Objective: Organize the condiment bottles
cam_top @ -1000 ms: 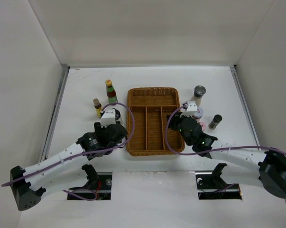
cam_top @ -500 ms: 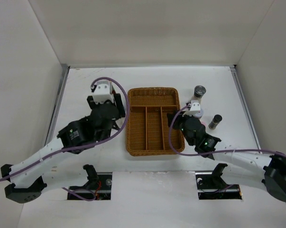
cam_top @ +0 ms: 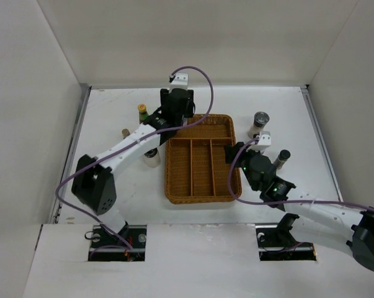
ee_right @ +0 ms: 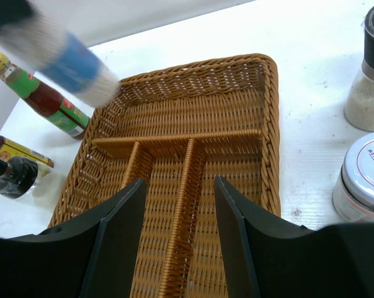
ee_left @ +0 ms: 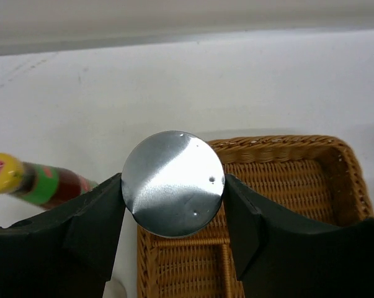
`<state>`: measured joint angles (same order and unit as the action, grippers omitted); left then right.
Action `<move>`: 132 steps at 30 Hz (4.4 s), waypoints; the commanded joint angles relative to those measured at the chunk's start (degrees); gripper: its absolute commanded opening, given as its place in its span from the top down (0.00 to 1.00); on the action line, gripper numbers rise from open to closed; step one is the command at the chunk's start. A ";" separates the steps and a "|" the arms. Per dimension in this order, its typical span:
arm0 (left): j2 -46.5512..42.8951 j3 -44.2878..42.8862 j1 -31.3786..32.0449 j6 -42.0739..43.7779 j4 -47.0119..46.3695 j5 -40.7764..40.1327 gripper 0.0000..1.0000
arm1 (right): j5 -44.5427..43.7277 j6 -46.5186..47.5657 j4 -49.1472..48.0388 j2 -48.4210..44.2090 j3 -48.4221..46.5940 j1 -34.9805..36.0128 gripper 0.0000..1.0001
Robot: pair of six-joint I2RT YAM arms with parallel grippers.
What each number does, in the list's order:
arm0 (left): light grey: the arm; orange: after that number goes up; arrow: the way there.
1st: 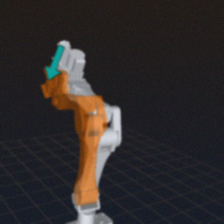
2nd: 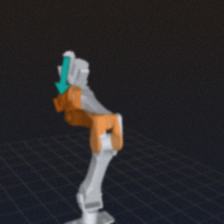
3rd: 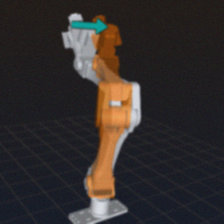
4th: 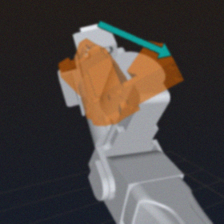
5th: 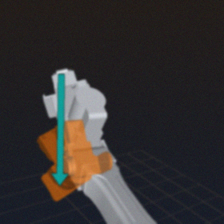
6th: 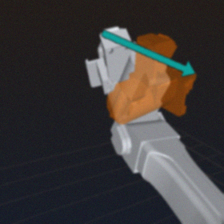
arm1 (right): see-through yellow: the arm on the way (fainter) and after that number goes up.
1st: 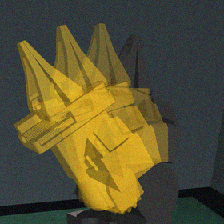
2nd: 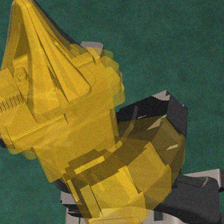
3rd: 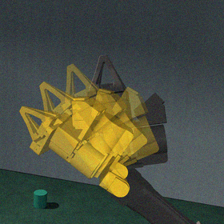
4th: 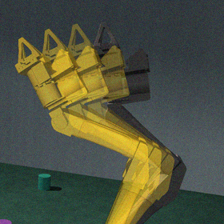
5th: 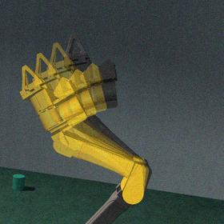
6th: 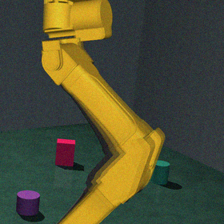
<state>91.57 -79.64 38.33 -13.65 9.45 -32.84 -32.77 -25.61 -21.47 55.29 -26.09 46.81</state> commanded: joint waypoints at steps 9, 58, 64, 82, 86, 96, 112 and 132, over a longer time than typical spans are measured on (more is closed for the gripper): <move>10.02 -7.99 -0.58 -4.54 -13.05 12.97 0.74 | -1.41 -1.81 -2.96 0.96 0.69 -2.20 0.46; 16.01 -10.28 3.38 -0.50 -9.63 7.88 0.16 | -1.33 -2.78 -2.79 1.05 0.95 -3.61 0.44; 12.33 -9.49 2.85 -0.41 -10.07 6.74 0.14 | -1.24 -2.70 -2.79 1.14 0.86 -3.61 0.44; -14.32 15.39 -14.99 -3.84 -7.96 -1.62 0.34 | 0.61 -2.61 -3.31 3.51 0.07 -3.61 0.42; -10.10 15.13 -17.19 -3.93 -8.31 1.19 0.35 | 1.13 -3.05 -3.40 3.42 0.25 -3.61 0.41; -1.66 9.59 -20.53 -4.28 -7.96 4.27 0.42 | 2.89 -2.43 -4.19 4.74 -0.19 -2.82 0.41; -5.34 3.71 -19.83 -2.09 -10.42 1.64 0.87 | 3.59 -2.52 -4.28 7.03 -0.98 -2.38 0.41; -6.85 -3.07 -4.28 1.26 -11.12 1.55 0.87 | 3.07 -2.17 -4.37 5.36 -0.54 -2.38 0.41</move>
<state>86.30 -79.29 32.16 -12.62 5.82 -31.03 -29.52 -28.03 -22.61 61.10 -25.32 43.97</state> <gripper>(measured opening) 0.363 0.586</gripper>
